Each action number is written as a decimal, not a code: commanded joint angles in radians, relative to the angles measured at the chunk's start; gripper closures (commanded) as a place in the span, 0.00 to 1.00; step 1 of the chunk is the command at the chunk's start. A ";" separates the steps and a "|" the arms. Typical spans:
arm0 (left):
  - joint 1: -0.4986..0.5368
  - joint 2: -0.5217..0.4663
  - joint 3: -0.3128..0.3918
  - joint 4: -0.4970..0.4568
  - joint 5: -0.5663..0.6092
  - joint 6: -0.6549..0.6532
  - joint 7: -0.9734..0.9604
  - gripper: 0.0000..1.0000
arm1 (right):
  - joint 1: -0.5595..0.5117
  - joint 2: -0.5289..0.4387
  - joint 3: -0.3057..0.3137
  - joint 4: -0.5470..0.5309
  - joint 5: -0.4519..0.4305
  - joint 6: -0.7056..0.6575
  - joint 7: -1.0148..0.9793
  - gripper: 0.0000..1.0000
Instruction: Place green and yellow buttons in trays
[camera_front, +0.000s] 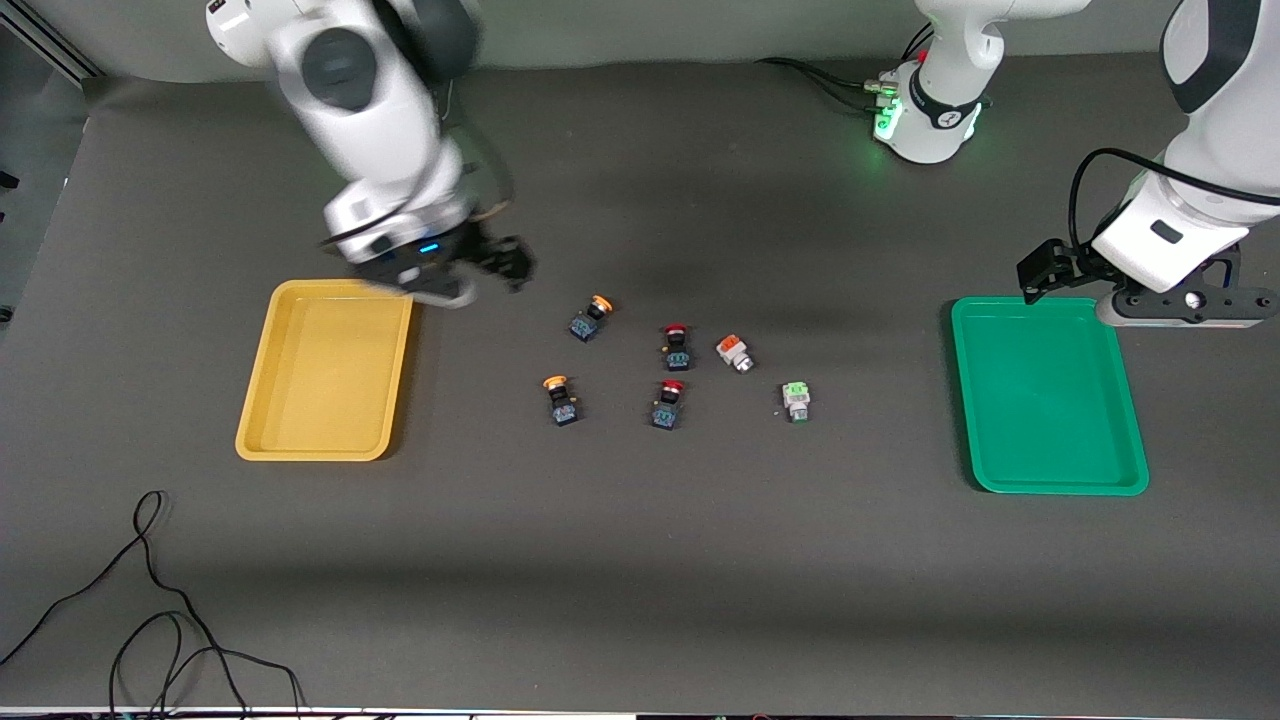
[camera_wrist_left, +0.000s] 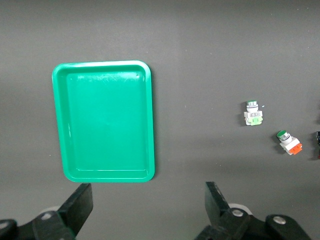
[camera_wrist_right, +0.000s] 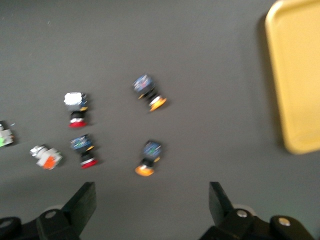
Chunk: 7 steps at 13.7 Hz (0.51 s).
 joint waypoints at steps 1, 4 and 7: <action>-0.020 0.010 0.015 0.026 -0.010 -0.021 -0.005 0.00 | 0.083 0.024 -0.015 -0.003 -0.004 0.041 0.203 0.00; -0.028 0.013 0.012 0.025 -0.010 -0.029 -0.006 0.00 | 0.090 0.062 -0.018 -0.028 -0.009 0.076 0.217 0.00; -0.036 0.042 -0.036 0.026 -0.036 -0.007 -0.145 0.00 | 0.093 0.096 -0.019 -0.197 -0.010 0.321 0.266 0.00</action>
